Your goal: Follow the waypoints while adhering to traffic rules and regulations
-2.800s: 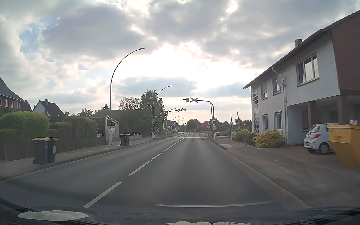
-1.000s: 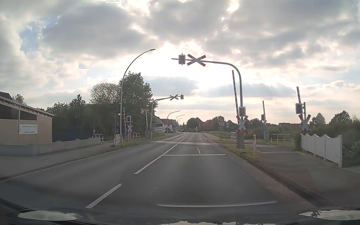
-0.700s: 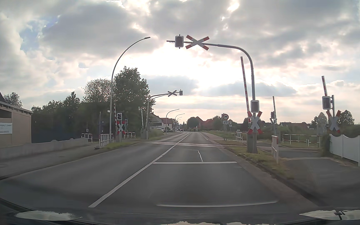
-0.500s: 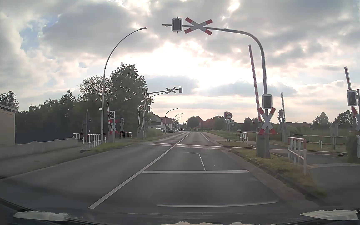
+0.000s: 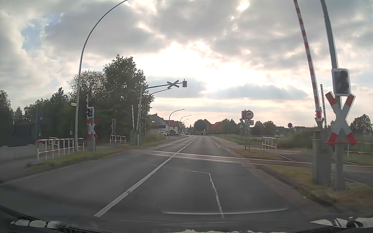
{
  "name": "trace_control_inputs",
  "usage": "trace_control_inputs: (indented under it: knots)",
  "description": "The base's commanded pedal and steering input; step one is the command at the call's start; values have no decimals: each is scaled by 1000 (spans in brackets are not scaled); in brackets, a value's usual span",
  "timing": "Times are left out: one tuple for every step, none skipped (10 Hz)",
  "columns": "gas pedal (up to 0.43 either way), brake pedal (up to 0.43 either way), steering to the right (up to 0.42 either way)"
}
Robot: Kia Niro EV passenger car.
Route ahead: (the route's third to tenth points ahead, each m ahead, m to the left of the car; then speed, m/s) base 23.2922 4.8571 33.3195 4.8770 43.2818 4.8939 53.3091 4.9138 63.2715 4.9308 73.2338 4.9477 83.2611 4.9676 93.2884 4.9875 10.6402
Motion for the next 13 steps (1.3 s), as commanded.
trace_control_inputs:
  knots:
    - [0, 238, 3]
    - [0, 220, 3]
    - [0, 195, 3]
    - [0, 177, 3]
    - [0, 49, 3]
    - [0, 0, 3]
    - [0, 0, 3]
    - [0, 0, 3]
    - [0, 0, 0]
    - [0, 0, -4]
    - [0, 0, -4]
    - [0, 0, -2]
    - [0, 0, 1]
